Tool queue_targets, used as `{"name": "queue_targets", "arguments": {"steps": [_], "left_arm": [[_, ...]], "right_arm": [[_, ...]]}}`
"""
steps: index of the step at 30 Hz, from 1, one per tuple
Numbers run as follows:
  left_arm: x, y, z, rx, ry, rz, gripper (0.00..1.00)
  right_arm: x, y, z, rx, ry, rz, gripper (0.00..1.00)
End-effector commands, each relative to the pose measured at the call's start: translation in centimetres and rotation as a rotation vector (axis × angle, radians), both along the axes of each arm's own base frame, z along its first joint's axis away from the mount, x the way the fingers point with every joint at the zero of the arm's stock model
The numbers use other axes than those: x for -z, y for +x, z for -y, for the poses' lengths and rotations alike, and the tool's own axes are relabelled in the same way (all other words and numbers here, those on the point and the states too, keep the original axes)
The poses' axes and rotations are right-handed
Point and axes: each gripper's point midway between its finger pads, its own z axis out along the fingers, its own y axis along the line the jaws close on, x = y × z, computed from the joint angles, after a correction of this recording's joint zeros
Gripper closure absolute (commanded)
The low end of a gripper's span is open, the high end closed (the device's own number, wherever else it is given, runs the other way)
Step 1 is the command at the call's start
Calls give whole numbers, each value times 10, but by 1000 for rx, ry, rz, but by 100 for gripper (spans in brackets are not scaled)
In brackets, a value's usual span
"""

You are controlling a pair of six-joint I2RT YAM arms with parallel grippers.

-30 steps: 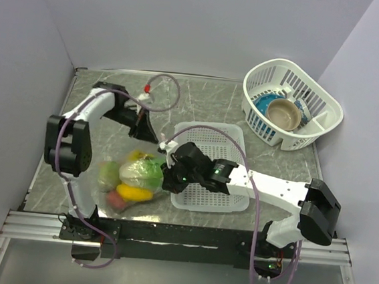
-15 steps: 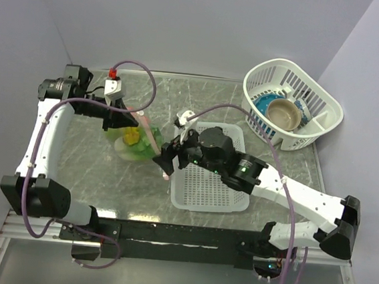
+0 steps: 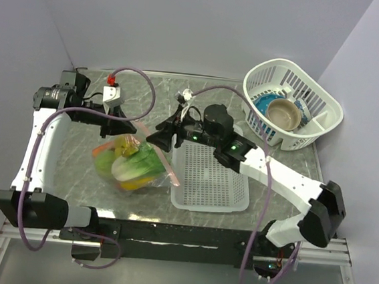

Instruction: Open the zip-top bag and remove the fake food

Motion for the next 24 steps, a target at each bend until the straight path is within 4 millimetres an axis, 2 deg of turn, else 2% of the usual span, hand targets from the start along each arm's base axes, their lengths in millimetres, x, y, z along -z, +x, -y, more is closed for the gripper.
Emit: {"name": "queue_targets", "arguments": {"steps": [1, 3, 8, 12, 15, 16, 17, 19, 24], "left_arm": [[-20, -20, 10, 39, -75, 18, 99], [-19, -22, 12, 48, -82, 15, 99], [-13, -24, 11, 48, -74, 8, 99], [-9, -24, 11, 48, -71, -2, 99], [-7, -24, 11, 51, -69, 2, 99], [-7, -24, 11, 54, -69, 5, 99], [-6, -23, 11, 51, -66, 0, 99], [-5, -23, 11, 52, -65, 2, 99], [-5, -22, 11, 54, -68, 4, 99]], "right_arm": [[-42, -7, -17, -140, 164, -48, 34], [-48, 1, -23, -153, 193, -58, 37], [-58, 3, -29, -215, 261, -107, 44], [-51, 3, -35, -239, 260, -142, 55], [-43, 2, -36, -249, 249, -173, 67], [-41, 0, -36, -253, 244, -181, 66], [-38, 1, -36, -251, 236, -189, 61], [-29, 1, -34, -236, 211, -200, 45], [-16, 7, -25, -157, 160, -196, 37]]}}
